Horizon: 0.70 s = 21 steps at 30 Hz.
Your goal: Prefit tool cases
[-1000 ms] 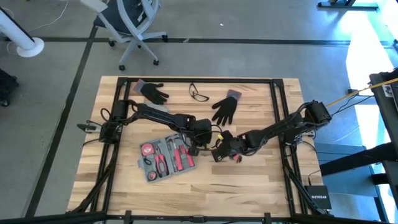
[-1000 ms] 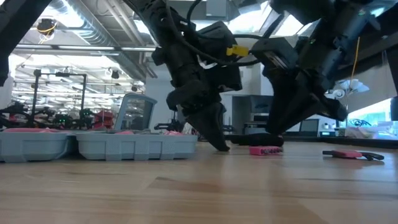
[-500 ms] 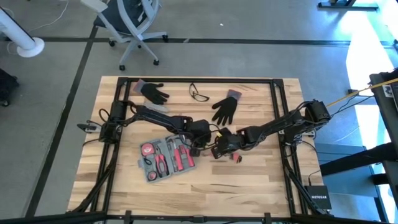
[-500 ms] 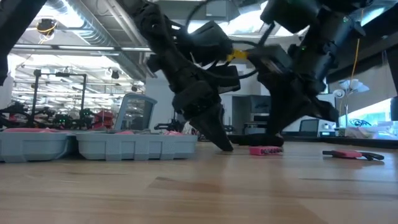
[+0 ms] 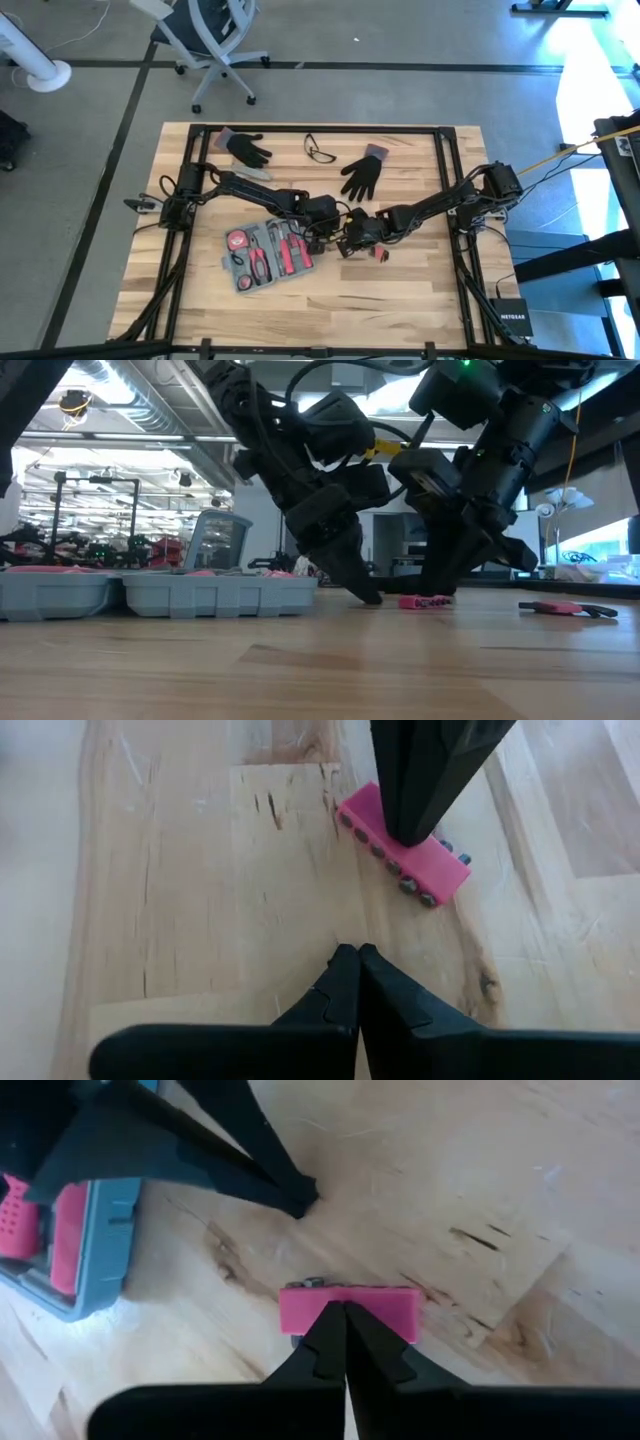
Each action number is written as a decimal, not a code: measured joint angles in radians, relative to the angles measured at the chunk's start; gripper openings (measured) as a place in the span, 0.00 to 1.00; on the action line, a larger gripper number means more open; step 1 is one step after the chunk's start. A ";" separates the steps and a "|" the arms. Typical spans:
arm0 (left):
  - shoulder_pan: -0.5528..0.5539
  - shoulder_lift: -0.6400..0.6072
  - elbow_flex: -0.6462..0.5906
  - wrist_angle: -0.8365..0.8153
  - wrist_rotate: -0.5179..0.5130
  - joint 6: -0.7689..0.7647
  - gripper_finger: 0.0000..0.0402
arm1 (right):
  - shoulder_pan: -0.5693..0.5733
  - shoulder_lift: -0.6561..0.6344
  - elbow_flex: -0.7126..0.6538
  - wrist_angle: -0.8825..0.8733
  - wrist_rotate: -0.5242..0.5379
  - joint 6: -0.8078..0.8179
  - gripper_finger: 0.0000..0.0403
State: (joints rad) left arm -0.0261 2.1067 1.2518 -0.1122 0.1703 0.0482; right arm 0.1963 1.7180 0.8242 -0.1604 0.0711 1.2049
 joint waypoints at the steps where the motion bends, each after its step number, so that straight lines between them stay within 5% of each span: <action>1: 0.000 0.000 0.000 0.011 0.000 0.000 0.00 | 0.000 0.000 0.000 0.000 0.000 -0.003 0.00; 21: -0.014 0.058 0.000 0.220 0.027 -0.062 0.00 | 0.000 0.002 -0.002 0.005 -0.001 -0.009 0.00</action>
State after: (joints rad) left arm -0.0402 2.1643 1.2518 0.1076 0.1978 -0.0134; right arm 0.1959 1.7195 0.8227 -0.1553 0.0699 1.1961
